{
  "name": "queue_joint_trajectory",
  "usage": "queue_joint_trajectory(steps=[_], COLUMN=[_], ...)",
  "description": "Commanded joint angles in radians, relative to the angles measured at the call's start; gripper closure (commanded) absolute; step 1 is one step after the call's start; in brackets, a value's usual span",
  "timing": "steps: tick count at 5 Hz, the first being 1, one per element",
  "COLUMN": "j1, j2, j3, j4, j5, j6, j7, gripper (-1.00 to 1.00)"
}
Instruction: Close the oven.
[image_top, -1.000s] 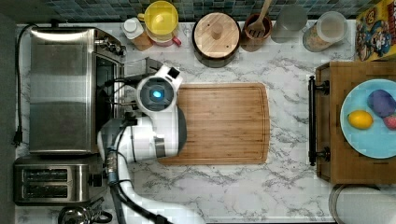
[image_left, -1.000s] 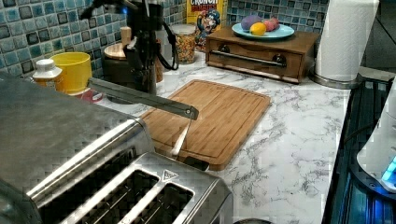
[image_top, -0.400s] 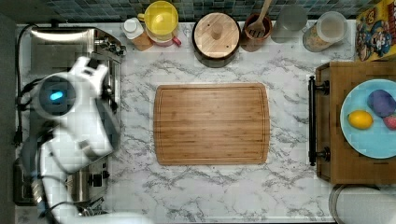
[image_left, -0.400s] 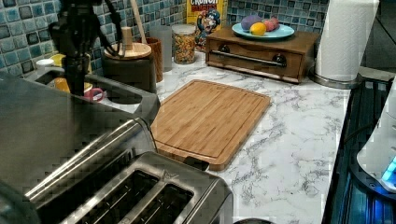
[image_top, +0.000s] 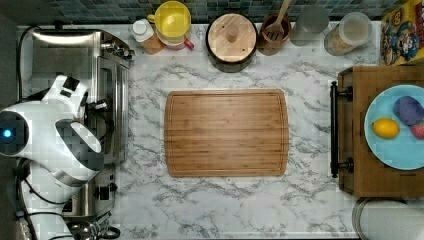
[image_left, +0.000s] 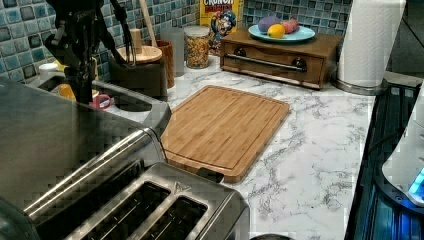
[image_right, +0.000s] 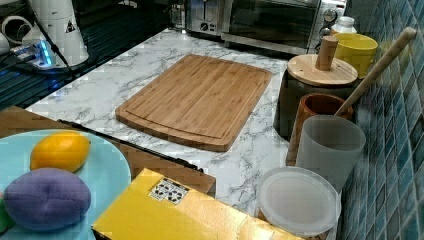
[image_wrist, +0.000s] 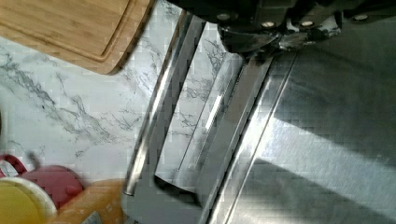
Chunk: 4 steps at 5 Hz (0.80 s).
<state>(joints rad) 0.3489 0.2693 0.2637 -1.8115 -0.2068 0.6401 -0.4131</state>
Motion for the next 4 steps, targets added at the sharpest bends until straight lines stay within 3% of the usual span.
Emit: queue_joint_trajectory(steps=[1,2,3,4], j1=[0.006,0.003,-0.07,-0.101], j2=[-0.07,-0.07,-0.161,-0.159], j3=[0.011,0.013,0.037,0.07], j4=[0.032,0.032,-0.046,-0.046], j5=[0.057,0.057,0.196,0.191], j6=[0.036,0.036,0.032,0.032], j7=[0.074,0.075,-0.062,-0.059], gripper=[1.0,1.0,1.0,1.0])
